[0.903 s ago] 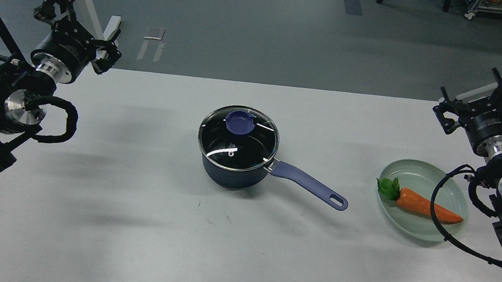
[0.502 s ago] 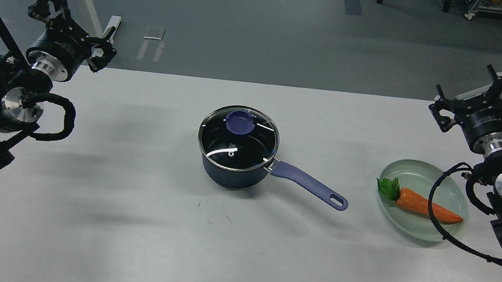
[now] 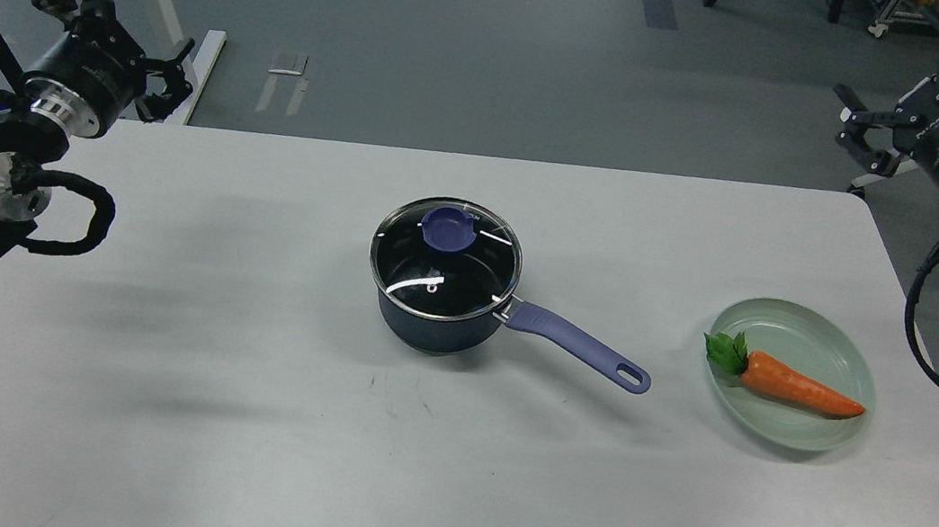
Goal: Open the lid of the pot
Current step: 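Raise the right arm from rest toward the saucepan handle, then lower the right gripper onto the lavender pan handle and grasp it, then reach the left gripper over the pot and grasp the blue lid knob, then lift the glass lid off the pot and move it beside the pot, then set the lid on the table, release it, and release the handle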
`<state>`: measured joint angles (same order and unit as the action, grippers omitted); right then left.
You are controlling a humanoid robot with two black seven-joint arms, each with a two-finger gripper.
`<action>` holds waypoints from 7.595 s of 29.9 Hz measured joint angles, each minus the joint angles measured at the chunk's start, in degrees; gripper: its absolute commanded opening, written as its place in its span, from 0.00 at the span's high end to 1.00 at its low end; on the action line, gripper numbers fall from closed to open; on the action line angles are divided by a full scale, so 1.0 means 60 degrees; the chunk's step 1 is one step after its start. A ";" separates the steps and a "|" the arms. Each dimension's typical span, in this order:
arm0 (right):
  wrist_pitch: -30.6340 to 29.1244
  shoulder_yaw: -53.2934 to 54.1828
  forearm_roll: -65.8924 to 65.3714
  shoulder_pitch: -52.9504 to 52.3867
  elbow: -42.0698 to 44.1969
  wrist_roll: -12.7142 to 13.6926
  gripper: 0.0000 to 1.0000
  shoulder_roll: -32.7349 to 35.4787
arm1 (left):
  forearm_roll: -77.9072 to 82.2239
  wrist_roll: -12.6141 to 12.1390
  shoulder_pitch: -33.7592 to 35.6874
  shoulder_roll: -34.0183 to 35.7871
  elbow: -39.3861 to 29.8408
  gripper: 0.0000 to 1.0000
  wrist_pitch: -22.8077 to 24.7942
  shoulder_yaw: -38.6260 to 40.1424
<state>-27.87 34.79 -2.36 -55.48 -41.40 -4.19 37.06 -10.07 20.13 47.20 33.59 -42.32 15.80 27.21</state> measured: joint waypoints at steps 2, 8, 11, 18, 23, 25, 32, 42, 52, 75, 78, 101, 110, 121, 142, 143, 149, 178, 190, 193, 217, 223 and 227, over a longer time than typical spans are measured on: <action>0.0092 -0.0067 -0.1053 -0.0143 -0.0805 0.0035 0.00 0.0446 | 0.0005 0.0006 0.0000 0.0013 -0.0049 0.01 0.0007 -0.0035; 0.0201 -0.0117 -0.4999 -0.0405 -0.3167 0.0098 0.00 0.1503 | -0.0017 -0.0027 -0.0021 0.0119 -0.0082 0.01 -0.0035 -0.0074; 0.0204 -0.0116 -0.6702 -0.0507 -0.4070 0.0099 0.00 0.1734 | -0.0021 0.0023 -0.0024 0.0097 -0.0081 0.01 -0.0004 -0.0074; 0.0103 -0.0498 -1.1255 -0.0396 -0.6596 0.0096 0.00 0.1800 | 0.0076 -0.0057 -0.0006 0.0058 -0.0095 0.01 0.0042 -0.0105; 0.0095 -0.1775 -1.3938 -0.0328 -0.7678 0.0057 0.00 0.1661 | 0.0294 -0.0082 0.0055 0.0080 -0.0080 0.01 0.0133 -0.0119; 0.0100 -0.2239 -1.4548 -0.0321 -0.7791 0.0055 0.00 0.1522 | 0.0577 -0.0060 0.0132 0.0053 -0.0083 0.01 0.0150 -0.0119; 0.0098 -0.3593 -1.5951 -0.0309 -0.7828 0.0030 0.01 0.1263 | 0.0971 -0.0004 0.0316 -0.0006 -0.0093 0.01 0.0393 -0.0112; 0.0077 -0.4351 -1.6338 -0.0378 -0.7787 -0.0564 0.07 0.0631 | 0.0975 0.0037 0.0435 -0.0133 -0.0093 0.01 0.0408 -0.0109; 0.0073 -0.4567 -1.6873 -0.0419 -0.7004 -0.0755 0.35 -0.0184 | 0.0976 0.0037 0.0441 -0.0129 -0.0095 0.01 0.0410 -0.0124; 0.0169 -0.4495 -1.6908 -0.0480 -0.6556 -0.0724 0.72 -0.0738 | 0.2173 0.0003 0.0500 -0.0049 -0.0399 0.01 0.0262 -0.0125; 0.0165 -0.4495 -1.6907 -0.0483 -0.6549 -0.0712 0.74 -0.0729 | 0.2646 -0.0014 0.0500 -0.0058 -0.0582 0.01 0.0220 -0.0125; 0.0118 -0.4190 -1.6905 -0.0465 -0.6623 -0.0677 0.78 -0.0602 | 1.4141 0.0040 0.1844 -0.1127 -0.3385 0.01 -0.2002 -0.1135; 0.0104 -0.4175 -1.6880 -0.0468 -0.6645 -0.0696 0.79 -0.0546 | 1.6643 -0.0012 0.2476 -0.1299 -0.3211 0.02 -0.3191 -0.3639; 0.0104 -0.4175 -1.6878 -0.0453 -0.6655 -0.0695 0.79 -0.0557 | 1.8034 -0.0067 0.2817 -0.2228 -0.1731 0.02 -0.4341 -0.5549; 0.0091 -0.4173 -1.6878 -0.0451 -0.6723 -0.0694 0.79 -0.0554 | 1.8034 0.0043 0.2643 -0.2997 -0.0652 0.22 -0.4596 -0.6049; 0.0091 -0.4173 -1.6878 -0.0451 -0.6723 -0.0694 0.79 -0.0557 | 1.8024 0.0045 0.2643 -0.2996 -0.0652 0.26 -0.4617 -0.6174; 0.0091 -0.4172 -1.6878 -0.0449 -0.6724 -0.0695 0.79 -0.0557 | 1.7973 0.0040 0.2649 -0.2989 -0.0639 0.51 -0.4809 -0.6542; 0.0091 -0.4052 -1.6894 -0.0438 -0.6704 -0.0696 0.79 -0.0404 | 1.7577 0.0886 0.2381 0.2210 -0.2199 0.59 -0.4886 -0.6945; 0.0089 -0.4051 -1.6894 -0.0421 -0.6711 -0.0694 0.79 -0.0434 | 1.7225 0.1130 -0.0425 0.2742 -0.1430 0.59 -0.6635 -0.6993; 0.0089 -0.4051 -1.6893 -0.0421 -0.6711 -0.0694 0.79 -0.0430 | 1.7021 0.1114 -0.0600 0.2722 -0.1365 0.57 -0.6706 -0.6992; 0.0126 -0.3551 -1.6769 -0.0428 -0.6724 -0.0695 0.09 -0.0405 | 1.4903 0.1289 -0.0481 0.2649 -0.1239 0.01 -0.6633 -0.6339; 0.0237 -0.2118 -1.5994 -0.0372 -0.6611 -0.0721 0.02 -0.0364 | 1.0889 0.1310 0.0419 0.2591 -0.1275 0.01 -0.6410 -0.5909; 0.0504 -0.1120 -1.4315 -0.0284 -0.6373 -0.0711 0.01 -0.0357 | 0.8843 0.1311 0.1139 0.2465 -0.1245 0.01 -0.5558 -0.5869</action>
<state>-24.85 28.07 -88.25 -57.18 -79.64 -8.45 34.92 42.99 28.00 54.03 48.38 -49.79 -17.55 -8.00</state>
